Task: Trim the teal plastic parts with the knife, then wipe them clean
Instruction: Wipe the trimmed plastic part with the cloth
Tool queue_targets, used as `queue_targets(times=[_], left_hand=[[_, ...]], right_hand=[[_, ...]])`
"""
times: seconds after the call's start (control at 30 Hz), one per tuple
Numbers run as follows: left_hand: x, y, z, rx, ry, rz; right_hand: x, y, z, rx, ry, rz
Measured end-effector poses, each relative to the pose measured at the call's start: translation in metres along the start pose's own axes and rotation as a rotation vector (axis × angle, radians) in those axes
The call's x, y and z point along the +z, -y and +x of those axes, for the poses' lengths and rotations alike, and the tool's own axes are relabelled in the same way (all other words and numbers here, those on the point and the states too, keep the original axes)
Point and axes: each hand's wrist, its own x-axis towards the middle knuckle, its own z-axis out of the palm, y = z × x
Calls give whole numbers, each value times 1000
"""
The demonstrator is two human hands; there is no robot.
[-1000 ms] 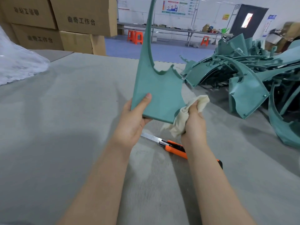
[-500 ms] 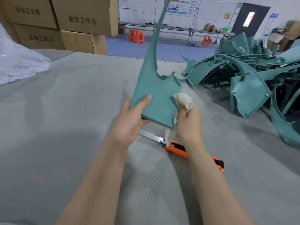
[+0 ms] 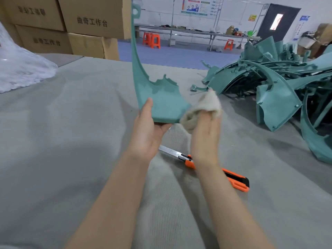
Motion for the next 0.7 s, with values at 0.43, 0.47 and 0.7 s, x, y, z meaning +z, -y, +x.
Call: queue_targets(times=[0.43, 0.47, 0.7], left_hand=[[4, 5, -6, -63, 83, 8], [4, 4, -6, -49, 85, 34], [9, 16, -7, -93, 89, 181]], right_hand=[[-6, -29, 5, -202, 101, -705], [-11, -31, 8, -123, 76, -652], [18, -14, -12, -183, 272, -594]])
